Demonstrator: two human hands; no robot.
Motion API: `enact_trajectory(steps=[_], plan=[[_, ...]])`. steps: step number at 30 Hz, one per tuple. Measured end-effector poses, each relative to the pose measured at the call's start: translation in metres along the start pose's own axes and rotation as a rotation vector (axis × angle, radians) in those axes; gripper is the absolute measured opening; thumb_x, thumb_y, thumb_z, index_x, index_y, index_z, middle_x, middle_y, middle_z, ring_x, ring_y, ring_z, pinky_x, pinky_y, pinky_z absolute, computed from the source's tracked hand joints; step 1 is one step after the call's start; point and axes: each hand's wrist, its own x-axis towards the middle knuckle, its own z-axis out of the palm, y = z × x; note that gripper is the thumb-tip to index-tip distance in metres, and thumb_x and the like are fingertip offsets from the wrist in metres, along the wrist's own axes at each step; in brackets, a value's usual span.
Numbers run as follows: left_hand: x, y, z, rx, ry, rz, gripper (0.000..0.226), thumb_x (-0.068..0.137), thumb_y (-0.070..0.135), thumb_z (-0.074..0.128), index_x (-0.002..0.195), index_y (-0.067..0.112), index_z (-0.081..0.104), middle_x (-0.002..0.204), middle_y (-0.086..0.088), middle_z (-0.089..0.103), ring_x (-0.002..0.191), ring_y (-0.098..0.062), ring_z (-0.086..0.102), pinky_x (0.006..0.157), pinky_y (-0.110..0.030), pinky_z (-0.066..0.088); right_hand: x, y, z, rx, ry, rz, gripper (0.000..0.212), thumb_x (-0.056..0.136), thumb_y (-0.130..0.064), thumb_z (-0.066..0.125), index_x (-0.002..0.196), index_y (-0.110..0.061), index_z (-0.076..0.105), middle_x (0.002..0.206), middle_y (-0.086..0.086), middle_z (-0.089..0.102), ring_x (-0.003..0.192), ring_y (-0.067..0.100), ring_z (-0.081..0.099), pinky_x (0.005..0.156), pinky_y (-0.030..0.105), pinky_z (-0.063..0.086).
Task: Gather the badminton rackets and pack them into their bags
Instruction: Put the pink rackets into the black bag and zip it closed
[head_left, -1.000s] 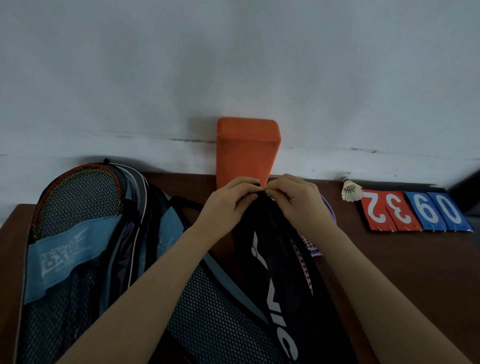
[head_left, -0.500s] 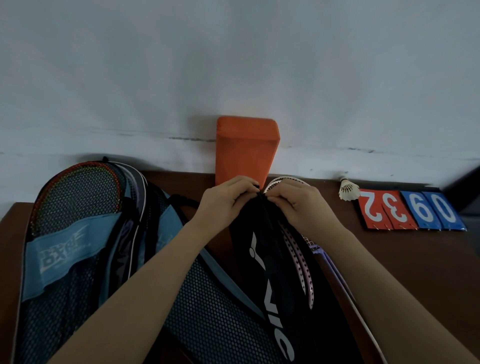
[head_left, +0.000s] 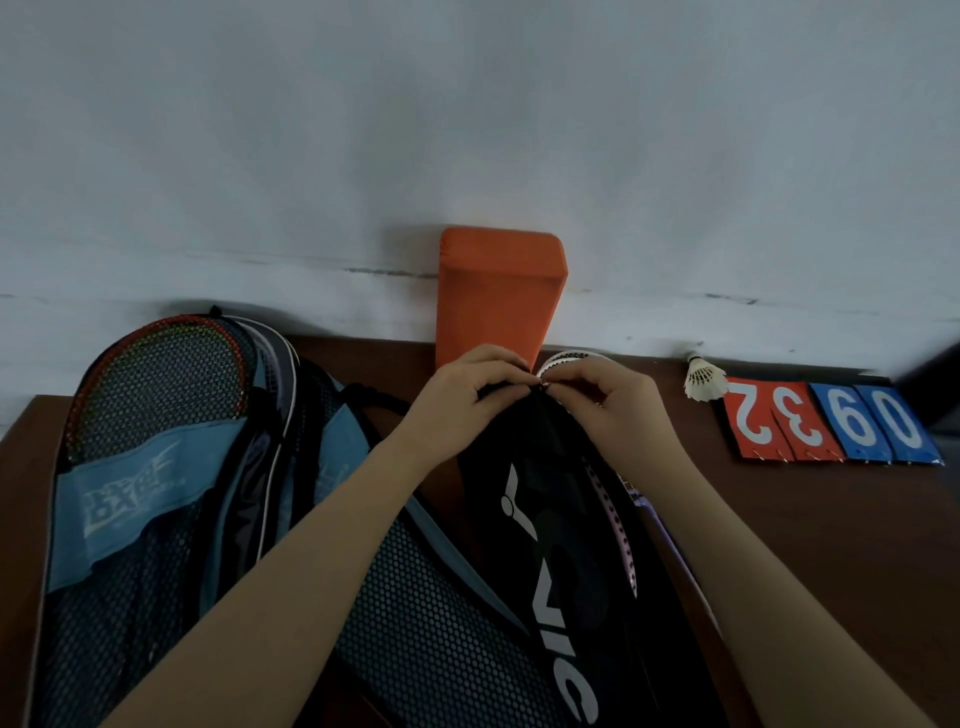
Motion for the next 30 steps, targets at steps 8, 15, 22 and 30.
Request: enact_trajectory(steps=[8, 15, 22, 30], plan=[[0.0, -0.002, -0.003, -0.01, 0.017, -0.08, 0.015, 0.086, 0.011, 0.063, 0.098, 0.015, 0.07, 0.108, 0.011, 0.062, 0.103, 0.003, 0.056, 0.096, -0.013, 0.04, 0.023, 0.003, -0.008, -0.272, -0.232, -0.205, 0.013, 0.085, -0.003, 0.061, 0.094, -0.006, 0.07, 0.091, 0.006, 0.067, 0.083, 0.017, 0.06, 0.077, 0.011, 0.04], [-0.001, -0.008, -0.003, -0.034, 0.066, -0.095, 0.01, 0.084, 0.007, 0.064, 0.09, 0.013, 0.071, 0.105, 0.011, 0.064, 0.101, 0.002, 0.057, 0.093, -0.013, 0.041, 0.03, 0.006, -0.002, -0.326, -0.22, -0.313, 0.016, 0.086, -0.01, 0.057, 0.092, -0.007, 0.071, 0.088, 0.005, 0.068, 0.078, 0.021, 0.063, 0.071, 0.04, 0.052], [-0.006, -0.016, -0.007, 0.359, 0.135, 0.15, 0.018, 0.089, 0.024, 0.055, 0.089, 0.012, 0.068, 0.1, 0.007, 0.069, 0.087, -0.006, 0.063, 0.081, -0.017, 0.043, 0.024, -0.003, -0.002, -0.376, -0.268, -0.394, 0.019, 0.084, -0.014, 0.051, 0.087, -0.006, 0.069, 0.084, 0.005, 0.067, 0.074, 0.023, 0.063, 0.064, 0.041, 0.053], [-0.004, -0.019, 0.006, 0.335, 0.205, 0.189, 0.015, 0.088, 0.024, 0.056, 0.087, 0.013, 0.067, 0.098, 0.009, 0.068, 0.09, -0.003, 0.061, 0.083, -0.022, 0.045, 0.005, 0.005, -0.003, -0.311, -0.125, -0.348, 0.023, 0.086, -0.017, 0.052, 0.089, -0.006, 0.072, 0.085, 0.003, 0.069, 0.075, 0.019, 0.064, 0.067, 0.034, 0.051]])
